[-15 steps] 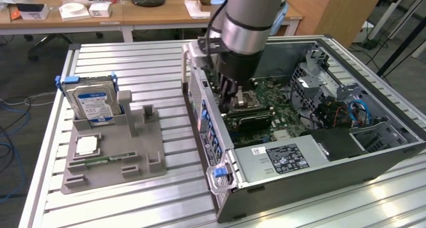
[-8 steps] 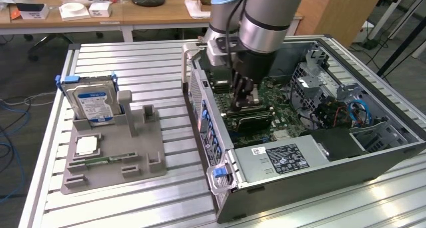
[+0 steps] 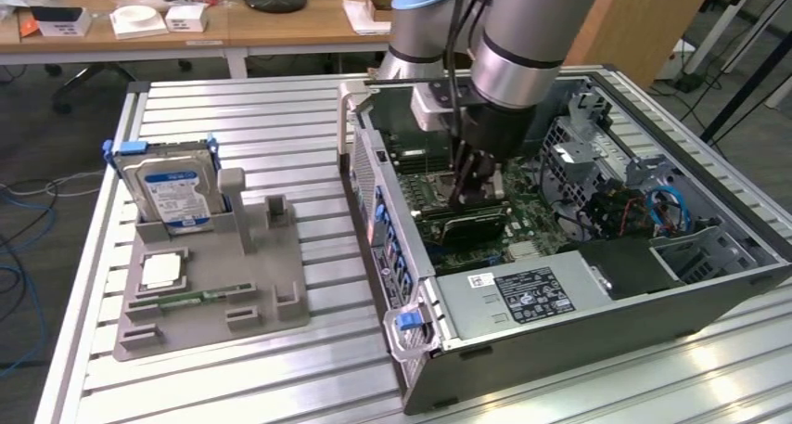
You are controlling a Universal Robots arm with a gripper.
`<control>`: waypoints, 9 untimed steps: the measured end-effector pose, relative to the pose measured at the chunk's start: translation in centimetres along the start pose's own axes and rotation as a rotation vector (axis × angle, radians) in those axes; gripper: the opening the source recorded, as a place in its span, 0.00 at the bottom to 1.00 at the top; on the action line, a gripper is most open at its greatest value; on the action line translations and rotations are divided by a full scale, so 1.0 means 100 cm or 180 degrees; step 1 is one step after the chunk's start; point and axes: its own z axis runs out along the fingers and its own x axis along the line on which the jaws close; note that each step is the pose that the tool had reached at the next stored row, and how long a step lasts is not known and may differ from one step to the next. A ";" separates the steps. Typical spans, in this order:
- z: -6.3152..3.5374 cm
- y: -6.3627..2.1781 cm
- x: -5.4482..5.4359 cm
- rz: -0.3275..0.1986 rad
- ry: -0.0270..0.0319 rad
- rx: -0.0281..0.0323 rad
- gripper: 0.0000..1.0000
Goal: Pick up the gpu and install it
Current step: 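Press down on the gpu until it lock into place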
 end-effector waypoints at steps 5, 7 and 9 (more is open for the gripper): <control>0.0085 -0.0143 0.004 0.0000 0.0000 0.0000 0.11; 0.0119 -0.0210 0.004 0.0000 0.0000 0.0000 0.11; 0.0154 -0.0267 0.004 0.0000 0.0000 0.0000 0.11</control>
